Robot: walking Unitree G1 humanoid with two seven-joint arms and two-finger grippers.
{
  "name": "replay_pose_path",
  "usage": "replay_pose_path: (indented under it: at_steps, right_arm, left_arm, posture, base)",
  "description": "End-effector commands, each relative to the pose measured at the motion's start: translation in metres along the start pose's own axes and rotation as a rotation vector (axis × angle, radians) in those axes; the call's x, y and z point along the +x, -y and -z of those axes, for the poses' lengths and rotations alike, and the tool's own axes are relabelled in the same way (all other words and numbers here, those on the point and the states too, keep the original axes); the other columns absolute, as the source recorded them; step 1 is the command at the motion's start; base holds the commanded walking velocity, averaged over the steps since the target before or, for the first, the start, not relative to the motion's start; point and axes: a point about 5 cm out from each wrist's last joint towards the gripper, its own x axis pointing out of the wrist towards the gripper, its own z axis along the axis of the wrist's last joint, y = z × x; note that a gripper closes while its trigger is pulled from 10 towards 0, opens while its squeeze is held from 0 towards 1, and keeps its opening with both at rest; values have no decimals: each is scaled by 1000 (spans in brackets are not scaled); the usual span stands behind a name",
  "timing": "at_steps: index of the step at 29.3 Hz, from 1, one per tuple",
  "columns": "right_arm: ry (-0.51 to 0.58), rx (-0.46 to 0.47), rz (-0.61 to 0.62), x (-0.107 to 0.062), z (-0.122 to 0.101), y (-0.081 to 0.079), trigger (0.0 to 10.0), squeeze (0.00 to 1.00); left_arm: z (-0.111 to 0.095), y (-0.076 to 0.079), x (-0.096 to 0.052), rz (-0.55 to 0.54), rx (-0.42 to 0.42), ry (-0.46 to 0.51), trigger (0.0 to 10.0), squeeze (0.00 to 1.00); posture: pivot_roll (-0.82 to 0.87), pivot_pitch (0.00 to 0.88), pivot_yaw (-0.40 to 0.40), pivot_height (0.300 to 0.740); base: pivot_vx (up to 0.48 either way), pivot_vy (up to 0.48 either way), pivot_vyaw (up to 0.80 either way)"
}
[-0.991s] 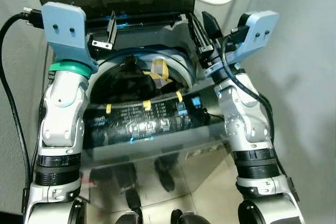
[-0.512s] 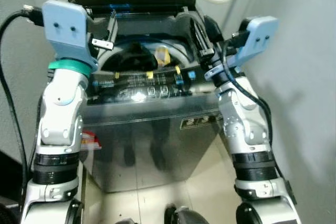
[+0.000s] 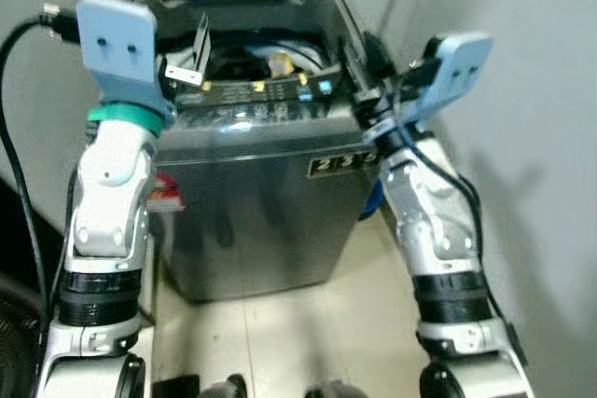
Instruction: Clothes washing
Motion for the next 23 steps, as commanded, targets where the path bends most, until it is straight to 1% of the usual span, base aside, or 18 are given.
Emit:
replay_pose_path:
  at_steps: [1, 3, 5, 7, 8, 9, 10, 12, 14, 15, 16, 17, 19, 20, 21, 23]
  right_arm:
    - [-7, -12, 8, -2, 1, 3, 10000, 0]
    - [-10, -16, 7, -2, 1, 3, 10000, 0]
    - [-20, -32, 1, -4, 3, 3, 10000, 0]
    - [-45, -57, 0, -7, 10, 5, 10000, 0]
    - [-72, -78, -1, -11, 16, 7, 10000, 0]
    - [-72, -78, -1, -11, 16, 7, 10000, 0]
    - [-91, -93, -2, -13, 21, 8, 10000, 0]
    - [-190, -145, -6, -28, 43, 13, 10000, 0]
    - [-273, -164, -3, -44, 61, 18, 10000, 0]
    - [-273, -164, -3, -44, 61, 18, 10000, 0]
    - [-305, -164, 2, -51, 68, 20, 10000, 0]
    - [-305, -164, 2, -51, 68, 20, 10000, 0]
    - [-410, -160, 31, -74, 89, 27, 10000, 0]
    - [-410, -160, 31, -74, 89, 27, 10000, 0]
    - [-481, -170, 51, -90, 102, 31, 10000, 0]
    - [-481, -170, 51, -90, 102, 31, 10000, 0]
  left_arm:
    - [3, 3, -1, 12, 0, -7, 10000, 0]
    - [3, 4, -1, 12, 1, -9, 10000, 0]
    - [8, 5, -2, 23, 6, -33, 10000, 0]
    - [19, 9, -6, 47, 10, -84, 10000, 0]
    - [26, 13, -9, 70, 0, -118, 10000, 0]
    - [26, 13, -9, 70, 0, -118, 10000, 0]
    - [30, 15, -12, 85, -8, -140, 10000, 0]
    - [51, 27, -26, 149, -53, -230, 10000, 0]
    - [70, 34, -41, 179, -58, -302, 10000, 0]
    - [70, 34, -41, 179, -58, -302, 10000, 0]
    - [79, 38, -49, 189, -65, -342, 10000, 0]
    - [79, 38, -49, 189, -65, -342, 10000, 0]
    - [107, 47, -74, 222, -44, -447, 10000, 0]
    - [107, 47, -74, 222, -44, -447, 10000, 0]
    - [123, 52, -90, 246, -38, -514, 10000, 0]
    - [123, 52, -90, 246, -38, -514, 10000, 0]
  posture:
    - [2, 0, 33, 740]
    - [2, 0, 33, 740]
    - [0, 0, 33, 740]
    - [1, 0, 33, 740]
    - [-1, 0, 33, 740]
    - [-1, 0, 33, 740]
    - [-1, 0, 33, 740]
    - [0, 0, 32, 740]
    - [-3, 0, 32, 740]
    - [-3, 0, 32, 740]
    - [-3, 0, 32, 740]
    - [-3, 0, 32, 740]
    - [-13, 0, 33, 740]
    - [-13, 0, 33, 740]
    - [-10, 0, 32, 740]
    - [-10, 0, 32, 740]
  base:
    - [-266, 0, 0]
    - [-266, 0, 0]
    - [0, 0, 0]
    - [0, 0, 0]
    - [0, 0, 0]
    - [0, 0, 0]
    - [0, 0, 0]
    - [0, 0, 0]
    - [0, 0, 0]
    - [0, 0, 0]
    - [0, 0, 0]
    - [0, 0, 0]
    - [0, 0, 0]
    - [0, 0, 0]
    - [0, 0, 0]
    - [0, 0, 0]
